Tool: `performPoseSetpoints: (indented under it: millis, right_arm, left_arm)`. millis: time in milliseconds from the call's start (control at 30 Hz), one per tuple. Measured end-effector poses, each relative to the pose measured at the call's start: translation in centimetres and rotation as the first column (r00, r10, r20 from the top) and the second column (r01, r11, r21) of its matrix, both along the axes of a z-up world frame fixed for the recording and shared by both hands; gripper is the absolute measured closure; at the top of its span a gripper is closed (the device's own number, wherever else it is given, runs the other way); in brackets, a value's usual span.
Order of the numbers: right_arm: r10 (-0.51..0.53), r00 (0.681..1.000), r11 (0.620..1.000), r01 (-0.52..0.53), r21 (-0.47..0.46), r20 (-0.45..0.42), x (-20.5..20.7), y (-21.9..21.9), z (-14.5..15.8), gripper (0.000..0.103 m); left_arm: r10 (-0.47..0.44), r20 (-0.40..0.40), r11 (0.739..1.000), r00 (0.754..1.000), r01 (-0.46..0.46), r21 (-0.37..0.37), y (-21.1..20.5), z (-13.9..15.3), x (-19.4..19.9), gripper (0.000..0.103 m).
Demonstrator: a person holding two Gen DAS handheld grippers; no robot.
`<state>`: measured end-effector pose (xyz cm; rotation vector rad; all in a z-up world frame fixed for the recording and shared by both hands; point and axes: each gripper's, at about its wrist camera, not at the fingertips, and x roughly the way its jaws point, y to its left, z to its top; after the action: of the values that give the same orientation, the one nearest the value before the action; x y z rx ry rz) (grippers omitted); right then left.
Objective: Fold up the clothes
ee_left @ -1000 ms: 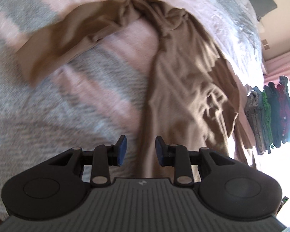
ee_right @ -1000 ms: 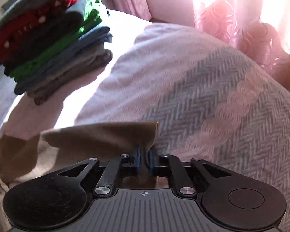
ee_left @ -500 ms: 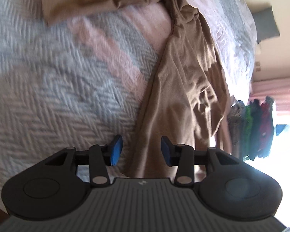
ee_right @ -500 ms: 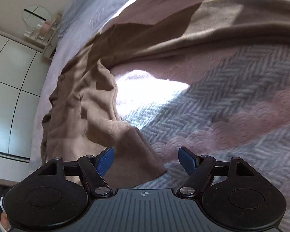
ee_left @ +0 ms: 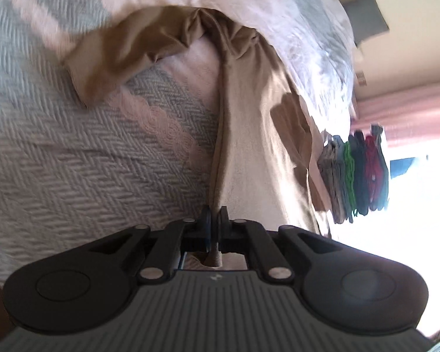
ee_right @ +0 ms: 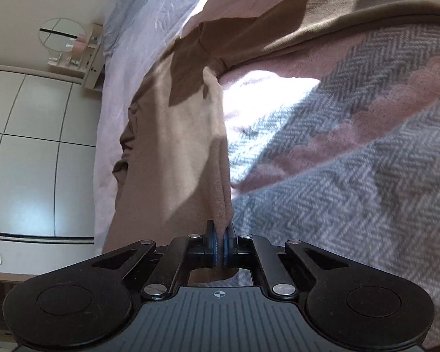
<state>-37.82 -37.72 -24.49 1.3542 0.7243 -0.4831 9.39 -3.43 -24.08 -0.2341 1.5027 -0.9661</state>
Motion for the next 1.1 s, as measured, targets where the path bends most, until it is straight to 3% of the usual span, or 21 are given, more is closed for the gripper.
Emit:
performPoseSetpoints:
  millis: [100,267,300,333,367,400,433,500,567,600,667,733,767,800,867,933,1033,1100]
  right_arm:
    - [-0.005,0.997,1.0,0.006,0.009,-0.076,-0.1,0.8,-1.2,0.101]
    - [-0.006,0.977,1.0,0.008,0.01,-0.214,0.3,1.8,-4.1,0.099]
    - [0.009,0.973,1.0,-0.012,-0.012,-0.232,0.5,1.9,-3.7,0.079]
    - [0.023,0.968,0.999,-0.034,-0.039,-0.251,0.6,2.1,-3.1,0.044]
    - [0.032,0.961,0.994,-0.058,-0.09,-0.276,0.8,2.2,-2.4,0.026]
    - [0.032,0.955,0.986,-0.078,-0.147,-0.293,1.0,2.2,-1.6,0.017]
    - [0.029,0.951,0.977,-0.091,-0.191,-0.308,1.2,2.3,-1.0,0.017]
    - [0.005,0.95,0.979,-0.068,-0.192,-0.311,1.5,1.8,-0.9,0.017]
    - [-0.018,0.95,0.981,-0.044,-0.19,-0.313,1.9,1.3,-1.0,0.017]
    - [-0.028,0.951,0.983,-0.029,-0.179,-0.309,2.2,1.1,-1.3,0.017]
    - [-0.038,0.949,0.984,-0.019,-0.176,-0.313,3.2,0.9,-1.7,0.017]
    - [-0.04,0.945,0.982,-0.023,-0.187,-0.326,4.2,0.9,-1.9,0.017]
    - [-0.036,0.939,0.981,-0.032,-0.192,-0.341,4.6,0.9,-1.9,0.017]
    - [-0.032,0.935,0.981,-0.038,-0.191,-0.353,4.9,0.8,-2.1,0.017]
    - [-0.025,0.929,0.981,-0.048,-0.188,-0.37,5.5,0.7,-2.3,0.017]
    - [-0.029,0.922,0.98,-0.051,-0.194,-0.386,5.9,0.5,-2.3,0.017]
    - [-0.035,0.912,0.978,-0.053,-0.201,-0.408,6.4,0.2,-2.5,0.017]
    - [-0.039,0.907,0.977,-0.054,-0.207,-0.419,7.0,0.2,-2.7,0.017]
  left_arm:
    - [-0.062,0.028,0.996,0.998,0.06,0.059,-0.2,-1.3,-0.9,0.102]
    - [-0.105,0.092,0.977,0.99,0.085,0.194,-0.4,-4.1,-2.3,0.099]
    - [-0.12,0.135,0.975,0.984,0.091,0.203,-0.3,-3.5,-2.1,0.096]
    - [-0.136,0.177,0.973,0.975,0.097,0.211,-0.3,-2.9,-2.0,0.095]
    - [-0.147,0.229,0.971,0.962,0.096,0.22,-0.2,-2.2,-1.7,0.09]
    - [-0.141,0.283,0.972,0.949,0.078,0.224,0.0,-1.4,-0.9,0.082]
    - [-0.12,0.329,0.974,0.937,0.048,0.22,0.3,-0.8,0.0,0.078]
    - [-0.018,0.346,0.979,0.938,-0.053,0.196,0.8,-0.8,2.4,0.063]
    - [0.164,0.27,0.968,0.949,-0.207,0.139,1.8,-2.3,5.1,0.061]
    - [0.263,0.215,0.95,0.94,-0.292,0.112,2.4,-3.2,6.5,0.058]
    - [0.435,0.098,0.893,0.895,-0.443,0.078,3.3,-5.3,8.9,0.057]
    - [0.532,-0.002,0.845,0.847,-0.531,0.069,3.2,-7.6,10.4,0.066]
    - [0.541,-0.021,0.84,0.841,-0.539,0.055,2.8,-8.2,10.8,0.09]
    - [0.525,0.004,0.851,0.851,-0.525,0.03,2.2,-7.9,11.3,0.103]
    - [0.461,0.124,0.887,0.879,-0.461,-0.034,1.0,-5.9,12.6,0.103]
    - [0.408,0.276,0.913,0.87,-0.397,-0.097,0.3,-2.7,14.1,0.103]
    - [0.334,0.504,0.941,0.797,-0.31,-0.133,0.1,2.3,16.8,0.103]
    - [0.263,0.618,0.961,0.74,-0.258,-0.1,0.1,4.7,18.6,0.103]
